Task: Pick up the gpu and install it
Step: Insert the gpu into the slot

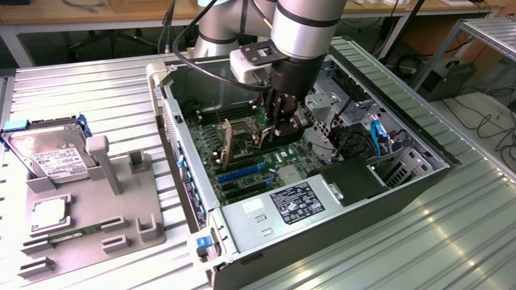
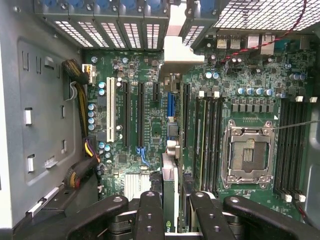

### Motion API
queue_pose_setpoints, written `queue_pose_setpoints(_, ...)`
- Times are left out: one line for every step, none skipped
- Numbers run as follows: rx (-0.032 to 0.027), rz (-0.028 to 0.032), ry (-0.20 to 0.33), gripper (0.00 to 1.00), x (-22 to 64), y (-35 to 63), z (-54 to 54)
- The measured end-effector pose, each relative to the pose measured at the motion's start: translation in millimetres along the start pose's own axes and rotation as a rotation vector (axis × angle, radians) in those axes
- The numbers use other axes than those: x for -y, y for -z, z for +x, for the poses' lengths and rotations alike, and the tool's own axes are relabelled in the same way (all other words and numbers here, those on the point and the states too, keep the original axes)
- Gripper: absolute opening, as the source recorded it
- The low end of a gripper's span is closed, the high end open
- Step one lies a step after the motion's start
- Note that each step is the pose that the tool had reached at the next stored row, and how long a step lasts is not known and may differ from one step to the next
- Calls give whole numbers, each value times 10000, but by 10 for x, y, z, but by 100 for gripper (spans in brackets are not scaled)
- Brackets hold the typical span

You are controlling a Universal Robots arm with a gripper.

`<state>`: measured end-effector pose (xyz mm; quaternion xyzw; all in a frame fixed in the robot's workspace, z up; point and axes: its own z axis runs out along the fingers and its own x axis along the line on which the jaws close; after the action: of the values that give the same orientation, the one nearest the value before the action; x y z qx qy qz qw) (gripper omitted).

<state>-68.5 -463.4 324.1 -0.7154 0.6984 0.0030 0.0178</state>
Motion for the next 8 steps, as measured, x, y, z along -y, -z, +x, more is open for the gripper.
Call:
queue_pose_setpoints(0, 0, 0, 26, -2, 0, 0)
queue_pose_setpoints(0, -1, 0, 26, -4, -1, 0)
queue_pose_setpoints(0, -1, 0, 26, -6, -1, 0)
queue_pose_setpoints(0, 0, 0, 26, -8, -2, 0)
queue_pose_setpoints(0, 0, 0, 26, -11, -3, 0)
queue_pose_setpoints(0, 0, 0, 26, -14, -3, 0)
queue_pose_setpoints(0, 0, 0, 26, -17, -4, 0)
queue_pose_setpoints(0, 0, 0, 26, -19, -5, 0)
